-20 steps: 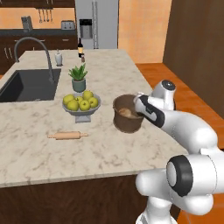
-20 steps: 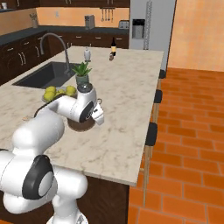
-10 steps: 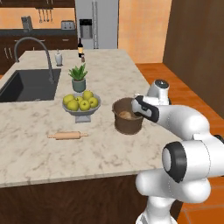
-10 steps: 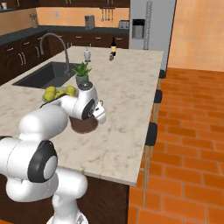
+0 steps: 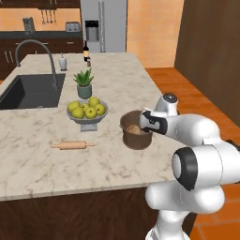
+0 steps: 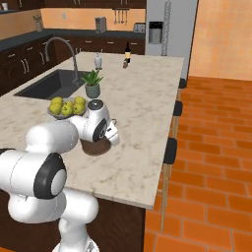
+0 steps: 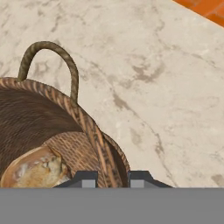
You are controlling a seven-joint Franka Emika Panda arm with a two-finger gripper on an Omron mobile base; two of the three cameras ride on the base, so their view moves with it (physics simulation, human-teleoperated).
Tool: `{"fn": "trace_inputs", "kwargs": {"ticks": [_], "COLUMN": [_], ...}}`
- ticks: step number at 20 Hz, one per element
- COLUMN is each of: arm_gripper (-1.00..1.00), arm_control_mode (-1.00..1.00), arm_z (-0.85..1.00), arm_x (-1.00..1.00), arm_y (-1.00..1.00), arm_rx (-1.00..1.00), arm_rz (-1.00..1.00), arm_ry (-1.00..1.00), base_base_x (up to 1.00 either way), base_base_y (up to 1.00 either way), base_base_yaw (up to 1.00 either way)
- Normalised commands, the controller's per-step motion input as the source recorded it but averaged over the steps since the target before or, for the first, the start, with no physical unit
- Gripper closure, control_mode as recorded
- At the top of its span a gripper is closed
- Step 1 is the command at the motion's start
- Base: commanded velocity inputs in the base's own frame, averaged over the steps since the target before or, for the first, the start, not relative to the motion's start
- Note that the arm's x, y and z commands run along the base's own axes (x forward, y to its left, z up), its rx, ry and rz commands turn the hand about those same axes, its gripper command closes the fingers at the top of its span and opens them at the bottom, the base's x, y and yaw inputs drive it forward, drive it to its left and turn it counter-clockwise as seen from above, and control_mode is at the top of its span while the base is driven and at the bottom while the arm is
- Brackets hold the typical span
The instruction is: Open the cabinet, pick up the bread from the cabinet and place it in the basket. Then move the basket to the dining counter.
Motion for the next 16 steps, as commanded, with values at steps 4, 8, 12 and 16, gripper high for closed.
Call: {"fn": "trace_inputs", "kwargs": {"ticks": [4, 8, 12, 16], "arm_gripper": [1.00, 1.00, 1.00, 1.00], "arm_control_mode": [-1.00, -1.00, -1.00, -1.00], "arm_z": [-0.12, -0.01, -0.14, -0.12], "arm_x": [0.32, 0.48, 0.07, 0.03], "arm_y": [0.00, 0.00, 0.00, 0.00], "arm_rx": [0.00, 0.00, 0.00, 0.00], "arm_rz": [-0.01, -0.03, -0.02, -0.03], "arm_ry": [0.00, 0.00, 0.00, 0.00], "base_base_x": [0.00, 0.00, 0.00, 0.00], "base_base_y": [0.00, 0.00, 0.00, 0.00], "base_base_yaw": [0.00, 0.00, 0.00, 0.00]}}
